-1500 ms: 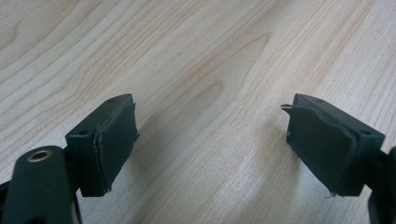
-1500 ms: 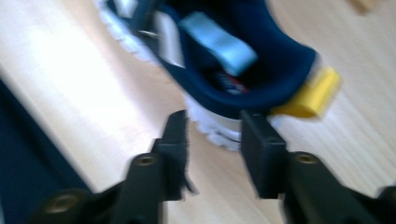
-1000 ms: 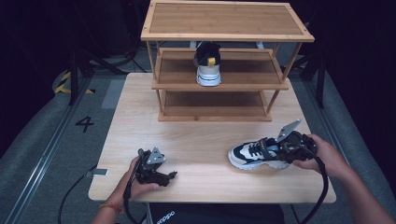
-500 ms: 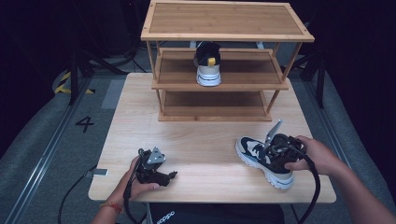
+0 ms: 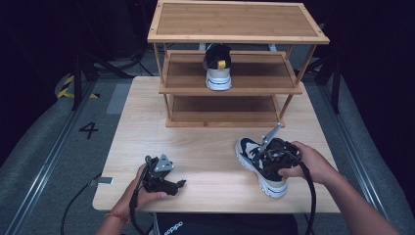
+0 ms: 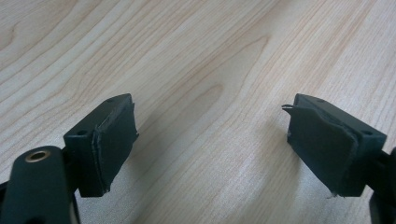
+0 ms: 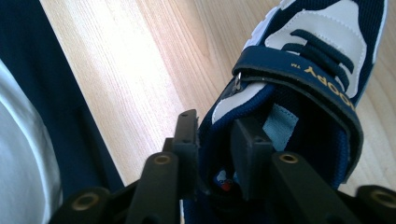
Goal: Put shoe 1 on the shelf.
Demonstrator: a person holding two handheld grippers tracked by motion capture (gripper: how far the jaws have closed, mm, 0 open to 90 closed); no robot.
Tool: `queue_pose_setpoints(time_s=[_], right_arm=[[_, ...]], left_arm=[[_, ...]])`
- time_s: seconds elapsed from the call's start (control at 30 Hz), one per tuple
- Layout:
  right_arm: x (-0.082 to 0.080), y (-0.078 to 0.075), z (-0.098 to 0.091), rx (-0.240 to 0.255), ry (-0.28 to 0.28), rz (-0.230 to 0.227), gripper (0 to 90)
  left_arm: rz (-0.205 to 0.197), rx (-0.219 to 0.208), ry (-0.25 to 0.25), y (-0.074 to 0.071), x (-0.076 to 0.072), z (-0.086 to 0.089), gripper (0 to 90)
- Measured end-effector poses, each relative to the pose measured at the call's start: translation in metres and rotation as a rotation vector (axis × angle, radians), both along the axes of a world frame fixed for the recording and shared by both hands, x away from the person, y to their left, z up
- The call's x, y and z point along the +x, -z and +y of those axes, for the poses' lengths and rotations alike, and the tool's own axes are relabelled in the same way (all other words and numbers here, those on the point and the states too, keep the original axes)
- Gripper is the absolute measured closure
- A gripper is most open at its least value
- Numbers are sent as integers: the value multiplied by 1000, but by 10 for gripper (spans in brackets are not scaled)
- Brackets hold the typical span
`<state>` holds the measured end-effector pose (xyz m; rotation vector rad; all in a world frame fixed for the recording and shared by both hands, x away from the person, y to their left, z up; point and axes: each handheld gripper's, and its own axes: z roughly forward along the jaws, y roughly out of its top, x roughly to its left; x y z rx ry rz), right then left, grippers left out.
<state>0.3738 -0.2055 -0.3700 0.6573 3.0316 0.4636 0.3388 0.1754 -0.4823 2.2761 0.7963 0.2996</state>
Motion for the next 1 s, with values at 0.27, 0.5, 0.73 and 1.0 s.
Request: queue_pose_setpoints(time_s=[0.27, 0.5, 0.73, 1.0], right_arm=[[-11, -10, -24, -13, -37, -38, 512], [-15, 5, -21, -131, -157, 8, 541], [-17, 19, -2, -127, -197, 82, 697], [-18, 18, 14, 9, -136, 38, 542]], left_arm=[[0, 0, 0, 0, 0, 0, 159], [1, 0, 1, 0, 0, 0, 159], [1, 0, 2, 0, 0, 0, 159], [1, -1, 1, 0, 0, 0, 159]])
